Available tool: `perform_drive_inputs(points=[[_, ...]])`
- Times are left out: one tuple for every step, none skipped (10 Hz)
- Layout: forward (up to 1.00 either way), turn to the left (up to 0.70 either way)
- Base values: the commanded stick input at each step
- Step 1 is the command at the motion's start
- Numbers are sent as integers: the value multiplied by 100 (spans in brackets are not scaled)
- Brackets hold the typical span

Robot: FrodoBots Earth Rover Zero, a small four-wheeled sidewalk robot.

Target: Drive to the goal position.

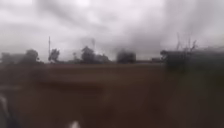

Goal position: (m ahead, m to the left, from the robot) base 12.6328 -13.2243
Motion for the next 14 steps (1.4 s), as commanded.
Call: perform_drive_inputs(points=[[70, -35], [70, -35], [70, -31], [70, -4], [70, 0], [70, 0], [70, 0], [70, 0], [70, 0], [70, 0], [70, 0], [70, 0], [70, 0], [70, 0]])
